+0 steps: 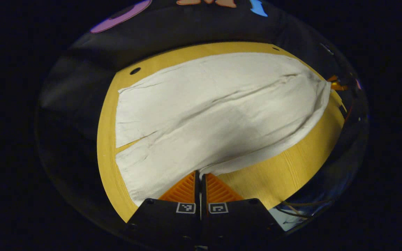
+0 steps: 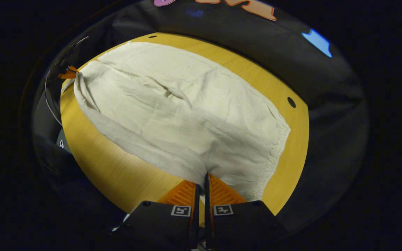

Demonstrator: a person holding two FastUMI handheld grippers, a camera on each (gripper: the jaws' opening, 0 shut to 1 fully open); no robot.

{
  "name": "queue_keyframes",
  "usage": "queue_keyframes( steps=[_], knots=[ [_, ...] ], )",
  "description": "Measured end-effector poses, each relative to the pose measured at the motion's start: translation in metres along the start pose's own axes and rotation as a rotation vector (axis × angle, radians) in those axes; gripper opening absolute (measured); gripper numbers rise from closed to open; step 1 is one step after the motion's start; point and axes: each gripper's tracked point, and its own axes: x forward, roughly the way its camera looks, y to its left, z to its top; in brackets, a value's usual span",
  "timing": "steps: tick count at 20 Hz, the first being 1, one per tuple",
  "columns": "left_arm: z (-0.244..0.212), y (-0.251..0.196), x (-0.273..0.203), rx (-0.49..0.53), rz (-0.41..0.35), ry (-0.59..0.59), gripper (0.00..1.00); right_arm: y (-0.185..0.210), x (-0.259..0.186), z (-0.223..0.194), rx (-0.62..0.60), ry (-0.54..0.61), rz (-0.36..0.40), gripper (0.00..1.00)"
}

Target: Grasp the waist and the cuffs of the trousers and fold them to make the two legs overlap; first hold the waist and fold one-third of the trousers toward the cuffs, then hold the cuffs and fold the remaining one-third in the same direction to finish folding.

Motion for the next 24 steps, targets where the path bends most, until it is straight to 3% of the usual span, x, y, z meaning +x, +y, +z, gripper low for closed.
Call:
queue_keyframes(
  steps=[4,7,8,9,10,13,19,24],
  knots=[
    [0.109,0.026,0.009,-0.148,0.117,-0.200,0.00,-0.020,-0.009,0.054,0.190,-0.144,-0.069,0.07],
    [0.186,0.048,0.026,-0.250,0.172,-0.270,0.00,-0.044,-0.009,0.088,0.297,-0.219,-0.116,0.09],
    [0.120,0.044,0.001,-0.273,0.182,-0.296,0.00,-0.054,-0.007,0.099,0.313,-0.245,-0.137,0.07],
    [0.184,0.057,0.036,-0.290,0.189,-0.322,0.00,-0.062,-0.005,0.109,0.331,-0.263,-0.149,0.09],
    [0.219,0.063,0.033,-0.302,0.202,-0.344,0.00,-0.066,0.000,0.117,0.349,-0.281,-0.158,0.09],
    [0.269,0.081,0.036,-0.304,0.251,-0.414,0.00,-0.082,0.011,0.153,0.408,-0.331,-0.185,0.09],
    [0.325,0.109,0.082,-0.271,0.312,-0.447,0.00,-0.106,0.065,0.202,0.523,-0.373,-0.188,0.09],
    [0.325,0.116,0.133,-0.316,0.345,-0.428,0.00,-0.104,0.116,0.214,0.599,-0.377,-0.119,0.09]
  ],
)
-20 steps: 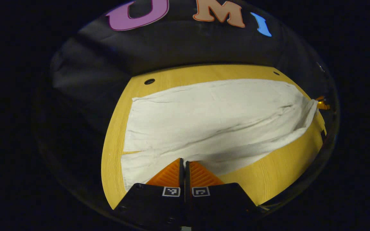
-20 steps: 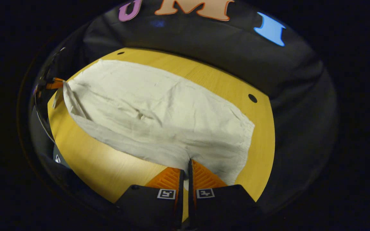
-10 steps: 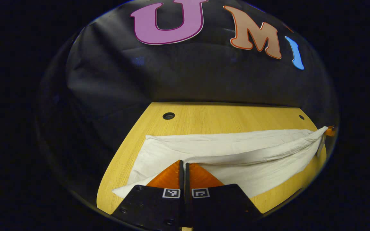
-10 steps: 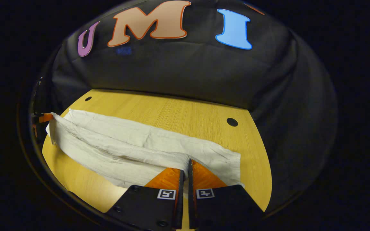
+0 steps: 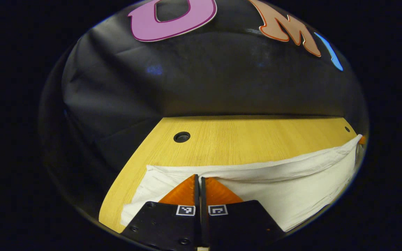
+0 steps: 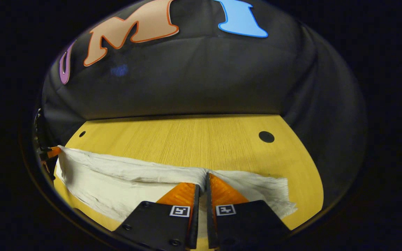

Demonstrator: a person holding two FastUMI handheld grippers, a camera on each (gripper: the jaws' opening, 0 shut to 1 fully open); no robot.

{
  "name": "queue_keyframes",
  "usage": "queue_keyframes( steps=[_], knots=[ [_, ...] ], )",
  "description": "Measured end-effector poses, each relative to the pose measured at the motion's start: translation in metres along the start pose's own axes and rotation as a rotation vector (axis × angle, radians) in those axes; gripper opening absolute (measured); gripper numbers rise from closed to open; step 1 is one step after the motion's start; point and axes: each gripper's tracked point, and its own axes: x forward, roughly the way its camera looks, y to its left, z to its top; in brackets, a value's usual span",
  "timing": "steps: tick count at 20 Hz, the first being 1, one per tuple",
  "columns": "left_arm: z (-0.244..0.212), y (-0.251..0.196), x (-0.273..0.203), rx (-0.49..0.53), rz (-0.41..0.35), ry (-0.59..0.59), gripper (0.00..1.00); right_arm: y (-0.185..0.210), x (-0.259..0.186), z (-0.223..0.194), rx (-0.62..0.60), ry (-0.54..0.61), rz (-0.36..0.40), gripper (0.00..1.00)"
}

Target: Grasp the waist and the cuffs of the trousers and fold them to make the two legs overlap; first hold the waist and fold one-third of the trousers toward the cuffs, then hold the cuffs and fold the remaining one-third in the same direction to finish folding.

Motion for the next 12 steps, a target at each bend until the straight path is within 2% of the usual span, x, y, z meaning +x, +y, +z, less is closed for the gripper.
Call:
queue_keyframes(
  steps=[1,2,3,5,6,7,8,11,12],
  knots=[
    [-0.003,-0.001,0.005,-0.025,0.000,-0.003,0.00,0.000,0.009,-0.002,0.013,0.004,0.006,0.19],
    [-0.006,-0.005,0.010,-0.055,-0.009,-0.007,0.02,0.002,0.009,-0.002,0.020,0.005,0.017,0.10],
    [-0.010,-0.011,0.014,-0.086,-0.033,-0.006,0.05,0.002,0.013,-0.002,0.026,0.000,0.016,0.29],
    [-0.012,-0.016,0.012,-0.127,-0.028,-0.006,0.65,0.004,0.008,0.003,0.022,-0.020,0.033,0.99],
    [-0.009,-0.012,0.007,-0.137,-0.007,-0.015,0.95,0.003,0.007,0.003,0.019,-0.030,0.029,0.96],
    [-0.007,-0.012,0.003,-0.146,-0.005,-0.024,0.93,0.002,0.003,0.007,0.008,-0.041,0.028,0.97],
    [-0.002,-0.012,-0.003,-0.152,-0.010,-0.039,0.96,-0.001,-0.001,0.010,-0.006,-0.055,0.024,0.92],
    [0.015,-0.012,-0.026,-0.147,-0.008,-0.082,0.96,-0.013,-0.024,0.024,-0.031,-0.097,0.009,0.92],
    [0.021,-0.013,-0.038,-0.139,-0.010,-0.098,0.96,-0.019,-0.034,0.028,-0.030,-0.109,0.001,0.96]
  ],
)
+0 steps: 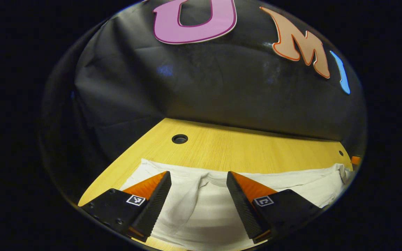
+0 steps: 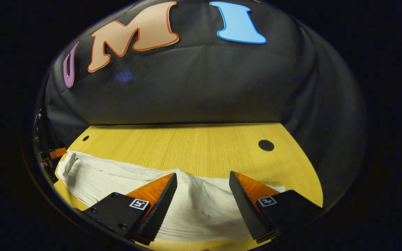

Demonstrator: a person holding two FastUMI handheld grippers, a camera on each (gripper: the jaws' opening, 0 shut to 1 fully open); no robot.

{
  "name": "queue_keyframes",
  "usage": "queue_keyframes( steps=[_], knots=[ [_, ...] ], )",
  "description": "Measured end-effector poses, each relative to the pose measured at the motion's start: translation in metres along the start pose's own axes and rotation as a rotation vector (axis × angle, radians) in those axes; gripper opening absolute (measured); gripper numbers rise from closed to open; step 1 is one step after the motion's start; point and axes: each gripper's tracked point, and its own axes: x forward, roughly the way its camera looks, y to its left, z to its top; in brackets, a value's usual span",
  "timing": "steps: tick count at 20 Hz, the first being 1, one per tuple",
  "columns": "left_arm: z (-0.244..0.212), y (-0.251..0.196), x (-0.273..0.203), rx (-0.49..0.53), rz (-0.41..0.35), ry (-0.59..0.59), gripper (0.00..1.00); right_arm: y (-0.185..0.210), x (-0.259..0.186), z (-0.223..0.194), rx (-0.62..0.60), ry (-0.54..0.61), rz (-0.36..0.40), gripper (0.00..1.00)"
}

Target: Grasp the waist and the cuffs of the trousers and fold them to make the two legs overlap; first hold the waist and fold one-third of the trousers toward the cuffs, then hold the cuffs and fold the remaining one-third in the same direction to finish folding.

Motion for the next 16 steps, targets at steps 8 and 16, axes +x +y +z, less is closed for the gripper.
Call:
queue_keyframes(
  steps=[8,16],
  knots=[
    [0.003,-0.008,-0.099,0.032,-0.023,-0.048,0.96,-0.088,-0.069,-0.006,-0.075,-0.020,-0.132,0.94],
    [-0.006,-0.021,-0.180,0.026,0.029,-0.076,0.96,-0.143,-0.082,-0.083,0.018,0.105,-0.173,0.98]
  ],
)
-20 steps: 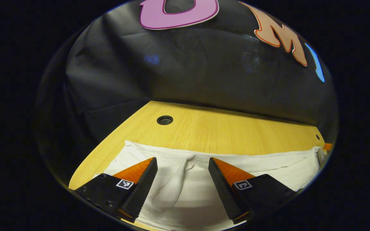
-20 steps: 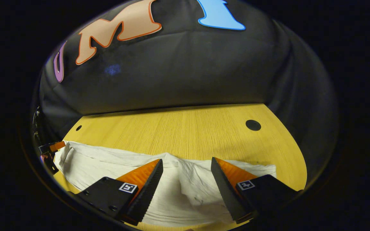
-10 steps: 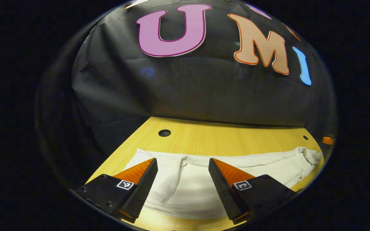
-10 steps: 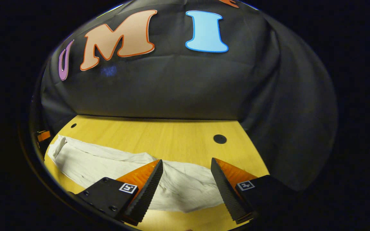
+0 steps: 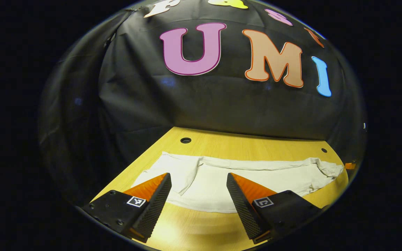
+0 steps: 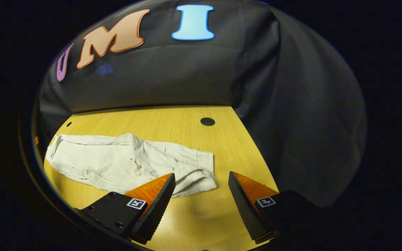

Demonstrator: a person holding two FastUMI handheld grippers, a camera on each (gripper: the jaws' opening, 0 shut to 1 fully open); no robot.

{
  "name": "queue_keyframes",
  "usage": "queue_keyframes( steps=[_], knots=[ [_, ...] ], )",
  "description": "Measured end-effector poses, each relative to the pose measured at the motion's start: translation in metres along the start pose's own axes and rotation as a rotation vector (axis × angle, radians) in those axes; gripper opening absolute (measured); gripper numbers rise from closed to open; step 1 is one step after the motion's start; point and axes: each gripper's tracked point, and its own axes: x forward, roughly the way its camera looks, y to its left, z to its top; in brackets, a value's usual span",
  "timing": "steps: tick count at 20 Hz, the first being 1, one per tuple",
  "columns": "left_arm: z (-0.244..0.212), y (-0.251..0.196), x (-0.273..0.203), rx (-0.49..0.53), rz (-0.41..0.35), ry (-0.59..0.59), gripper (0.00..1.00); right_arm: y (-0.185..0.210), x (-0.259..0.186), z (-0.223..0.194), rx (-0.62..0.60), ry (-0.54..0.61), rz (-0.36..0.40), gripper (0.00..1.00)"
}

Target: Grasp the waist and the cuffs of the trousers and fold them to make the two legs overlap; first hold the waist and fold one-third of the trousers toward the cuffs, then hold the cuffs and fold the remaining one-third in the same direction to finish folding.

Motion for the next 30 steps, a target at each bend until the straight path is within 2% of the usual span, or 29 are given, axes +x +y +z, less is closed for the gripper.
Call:
queue_keyframes(
  steps=[5,6,7,8,9,10,13,14,15,16,17,18,19,21,23,24,27,28,29,30],
  knots=[
    [-0.008,-0.015,-0.028,0.051,0.014,0.008,0.96,0.000,0.030,-0.027,0.155,0.069,0.050,0.98],
    [-0.009,-0.018,-0.030,0.072,0.016,0.011,0.95,0.001,0.035,-0.029,0.184,0.080,0.064,0.96],
    [-0.008,-0.020,-0.031,0.088,0.017,0.014,0.94,0.000,0.039,-0.032,0.207,0.090,0.073,0.89],
    [-0.007,-0.024,-0.033,0.098,0.017,0.014,0.94,0.000,0.043,-0.035,0.228,0.096,0.083,0.95],
    [-0.005,-0.028,-0.034,0.103,0.012,0.009,0.94,0.001,0.047,-0.036,0.253,0.101,0.096,0.95],
    [-0.004,-0.032,-0.035,0.104,0.006,0.006,0.94,0.002,0.050,-0.037,0.287,0.104,0.108,0.89],
    [-0.002,-0.045,-0.037,0.099,-0.011,0.001,0.96,0.005,0.053,-0.035,0.415,0.098,0.162,0.86],
    [-0.001,-0.050,-0.035,0.101,-0.014,0.000,0.98,0.005,0.055,-0.033,0.442,0.088,0.170,0.93],
    [-0.001,-0.053,-0.035,0.105,-0.018,0.002,0.97,0.003,0.060,-0.032,0.455,0.076,0.168,0.75],
    [-0.001,-0.056,-0.036,0.104,-0.022,0.000,0.97,0.002,0.064,-0.034,0.460,0.075,0.172,0.70],
    [-0.001,-0.060,-0.035,0.099,-0.028,0.000,0.97,0.001,0.064,-0.032,0.465,0.073,0.178,0.72],
    [-0.002,-0.064,-0.034,0.091,-0.033,0.002,0.97,0.002,0.067,-0.034,0.472,0.076,0.180,0.68],
    [-0.003,-0.067,-0.035,0.088,-0.036,0.006,0.97,0.002,0.068,-0.033,0.485,0.076,0.179,0.55],
    [-0.004,-0.070,-0.035,0.096,-0.037,0.010,0.97,0.000,0.065,-0.030,0.512,0.077,0.183,0.43],
    [-0.003,-0.073,-0.035,0.100,-0.043,0.008,0.97,-0.007,0.059,-0.025,0.531,0.066,0.167,0.23],
    [-0.003,-0.073,-0.034,0.100,-0.043,0.008,0.97,-0.005,0.058,-0.025,0.514,0.064,0.160,0.16],
    [0.001,-0.073,-0.034,0.095,-0.054,0.001,0.97,-0.001,0.048,-0.010,0.440,0.029,0.142,0.16],
    [0.001,-0.071,-0.033,0.093,-0.055,-0.003,0.97,0.004,0.043,-0.005,0.424,0.010,0.140,0.11],
    [0.002,-0.068,-0.032,0.090,-0.057,-0.005,0.97,0.008,0.037,0.003,0.415,-0.011,0.142,0.16],
    [0.002,-0.066,-0.032,0.084,-0.060,-0.007,0.97,0.011,0.029,0.010,0.410,-0.032,0.145,0.16]
  ],
)
